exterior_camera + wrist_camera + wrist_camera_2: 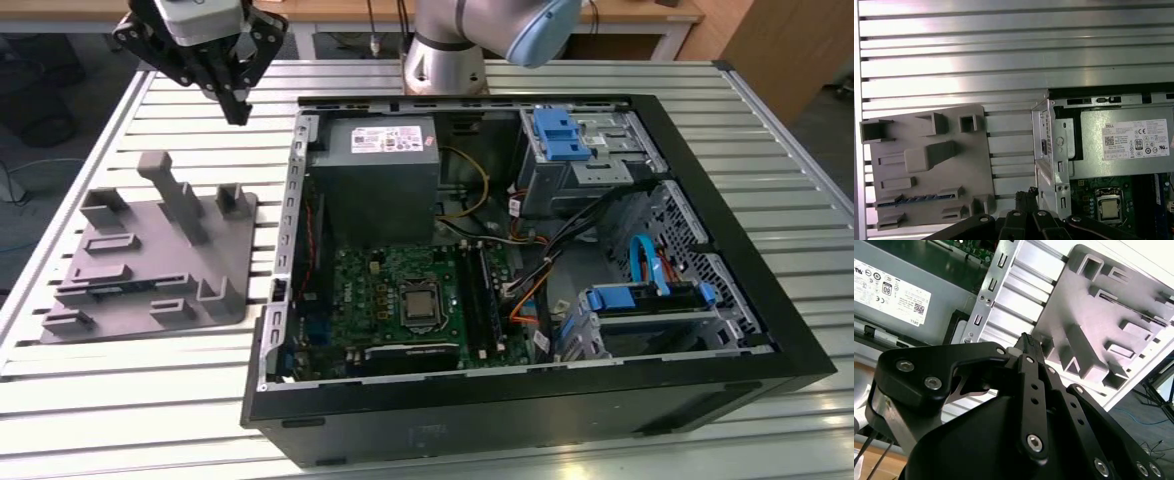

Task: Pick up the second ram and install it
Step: 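Reach for the second ram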

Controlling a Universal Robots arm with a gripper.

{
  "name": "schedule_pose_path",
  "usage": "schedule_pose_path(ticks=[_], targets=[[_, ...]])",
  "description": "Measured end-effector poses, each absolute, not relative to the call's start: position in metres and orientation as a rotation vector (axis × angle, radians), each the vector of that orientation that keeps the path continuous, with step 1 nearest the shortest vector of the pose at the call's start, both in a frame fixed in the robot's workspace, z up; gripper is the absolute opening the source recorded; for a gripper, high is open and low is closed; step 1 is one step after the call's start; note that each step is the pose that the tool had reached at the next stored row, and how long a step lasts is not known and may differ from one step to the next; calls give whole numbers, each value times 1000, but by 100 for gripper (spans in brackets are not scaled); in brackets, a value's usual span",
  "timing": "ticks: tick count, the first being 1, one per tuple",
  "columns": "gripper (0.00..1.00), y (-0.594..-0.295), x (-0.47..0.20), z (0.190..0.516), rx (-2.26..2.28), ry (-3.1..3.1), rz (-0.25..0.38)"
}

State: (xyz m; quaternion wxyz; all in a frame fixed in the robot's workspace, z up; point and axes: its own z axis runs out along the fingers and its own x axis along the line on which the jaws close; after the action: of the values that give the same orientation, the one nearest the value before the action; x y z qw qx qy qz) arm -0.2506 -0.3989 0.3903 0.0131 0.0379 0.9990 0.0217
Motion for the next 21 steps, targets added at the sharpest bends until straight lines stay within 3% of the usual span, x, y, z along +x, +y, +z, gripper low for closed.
schedule_pose_path(ticks=[21], targets=[[10,-399,-281,389,118,3112,67]])
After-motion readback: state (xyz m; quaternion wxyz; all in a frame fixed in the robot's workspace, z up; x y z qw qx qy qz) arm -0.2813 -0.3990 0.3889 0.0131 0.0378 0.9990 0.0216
